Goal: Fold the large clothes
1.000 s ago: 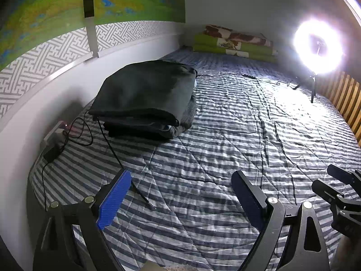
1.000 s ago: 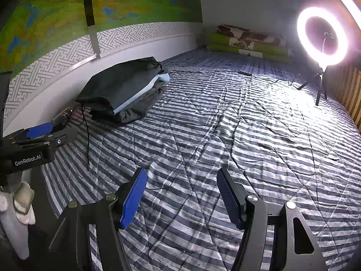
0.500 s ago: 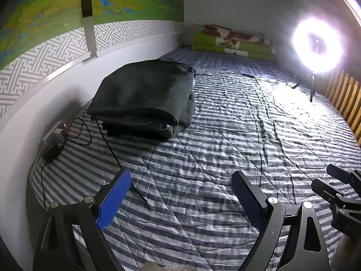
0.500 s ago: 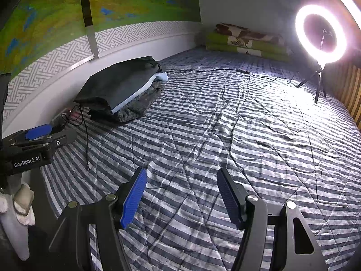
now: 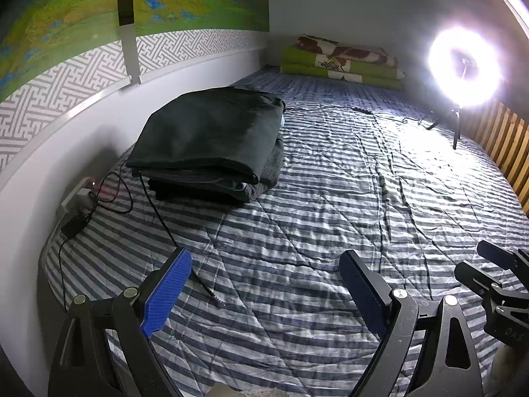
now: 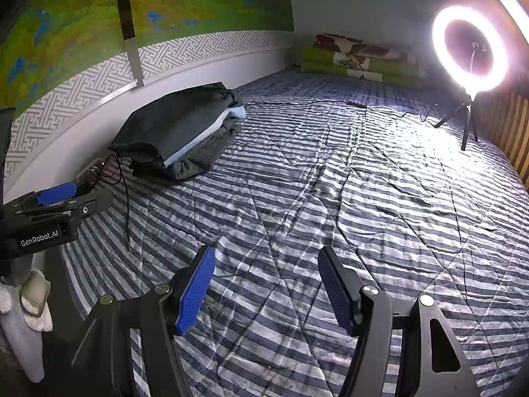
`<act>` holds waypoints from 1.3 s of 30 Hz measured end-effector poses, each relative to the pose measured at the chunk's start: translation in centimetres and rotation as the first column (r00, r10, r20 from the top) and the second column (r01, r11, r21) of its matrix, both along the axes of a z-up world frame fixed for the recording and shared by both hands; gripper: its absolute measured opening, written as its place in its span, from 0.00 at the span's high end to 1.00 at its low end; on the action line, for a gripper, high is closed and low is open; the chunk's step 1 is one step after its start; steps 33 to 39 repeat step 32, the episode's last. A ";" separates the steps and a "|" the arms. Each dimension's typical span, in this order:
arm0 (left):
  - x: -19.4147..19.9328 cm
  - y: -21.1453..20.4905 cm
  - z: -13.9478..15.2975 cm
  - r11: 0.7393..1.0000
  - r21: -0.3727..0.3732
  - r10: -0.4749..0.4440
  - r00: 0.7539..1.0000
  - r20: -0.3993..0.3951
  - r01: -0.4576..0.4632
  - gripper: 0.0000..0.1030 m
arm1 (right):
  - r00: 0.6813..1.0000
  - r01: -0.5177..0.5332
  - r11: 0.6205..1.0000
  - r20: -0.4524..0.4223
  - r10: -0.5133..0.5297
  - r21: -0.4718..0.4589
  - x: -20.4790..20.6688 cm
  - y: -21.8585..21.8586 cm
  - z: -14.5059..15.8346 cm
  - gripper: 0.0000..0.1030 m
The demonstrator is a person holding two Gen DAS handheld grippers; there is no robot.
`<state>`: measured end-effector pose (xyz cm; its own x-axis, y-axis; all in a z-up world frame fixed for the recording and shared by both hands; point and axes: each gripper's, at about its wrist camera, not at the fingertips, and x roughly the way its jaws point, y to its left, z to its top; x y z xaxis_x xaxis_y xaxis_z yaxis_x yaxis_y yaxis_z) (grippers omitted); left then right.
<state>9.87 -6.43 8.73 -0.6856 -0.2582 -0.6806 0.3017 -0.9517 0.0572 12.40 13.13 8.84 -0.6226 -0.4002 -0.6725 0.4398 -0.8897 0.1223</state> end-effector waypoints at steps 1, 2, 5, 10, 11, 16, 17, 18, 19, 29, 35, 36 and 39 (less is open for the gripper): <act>0.0 0.0 0.0 1.000 0.001 -0.002 1.000 0.001 0.002 0.10 | 1.000 0.001 1.000 0.000 -0.001 0.001 0.0 -0.1 0.0 0.41; -0.1 0.0 -0.1 1.000 0.001 -0.004 1.000 0.002 0.004 0.10 | 1.000 0.001 1.000 0.000 -0.001 0.000 0.0 0.0 0.0 0.41; -0.1 0.0 -0.1 1.000 0.003 -0.003 1.000 0.000 0.003 0.09 | 1.000 0.004 1.000 0.002 -0.004 0.000 0.0 -0.1 0.0 0.41; 0.0 0.0 0.0 1.000 0.004 -0.001 1.000 -0.001 0.001 0.09 | 1.000 0.002 1.000 0.001 -0.002 0.002 0.0 -0.2 0.0 0.41; 0.0 0.0 0.0 1.000 0.005 0.000 1.000 -0.002 0.000 0.09 | 1.000 0.002 1.000 0.002 -0.002 0.002 0.0 -0.2 -0.1 0.41; 0.0 0.1 0.0 1.000 0.004 0.000 1.000 -0.001 0.000 0.09 | 1.000 0.004 1.000 0.006 -0.004 0.004 0.2 -0.5 -0.2 0.41; 0.1 0.1 0.0 1.000 0.005 0.001 1.000 -0.001 -0.001 0.09 | 1.000 0.004 1.000 0.007 -0.004 0.004 0.2 -0.6 -0.2 0.41; 0.1 0.1 0.0 1.000 0.005 0.002 1.000 -0.001 -0.002 0.09 | 1.000 0.004 1.000 0.008 -0.004 0.004 0.2 -0.6 -0.2 0.41; 0.0 0.1 0.0 1.000 0.005 0.002 1.000 -0.001 -0.002 0.09 | 1.000 0.005 1.000 0.007 -0.005 0.005 0.3 -0.6 -0.2 0.41; 0.2 0.0 -0.1 1.000 0.007 0.001 1.000 0.000 -0.001 0.09 | 1.000 0.004 1.000 0.009 -0.004 0.005 0.2 -0.6 -0.2 0.41; 0.1 -0.1 -0.2 1.000 0.013 0.005 1.000 0.006 -0.005 0.09 | 1.000 0.005 1.000 0.011 -0.005 0.008 0.3 -0.7 -0.4 0.40; 0.1 -0.1 -0.2 1.000 0.013 0.005 1.000 0.006 -0.005 0.09 | 1.000 0.005 1.000 0.011 -0.005 0.008 0.3 -0.7 -0.4 0.40; 0.1 -0.1 -0.2 1.000 0.013 0.005 1.000 0.006 -0.005 0.09 | 1.000 0.005 1.000 0.011 -0.005 0.008 0.3 -0.7 -0.4 0.40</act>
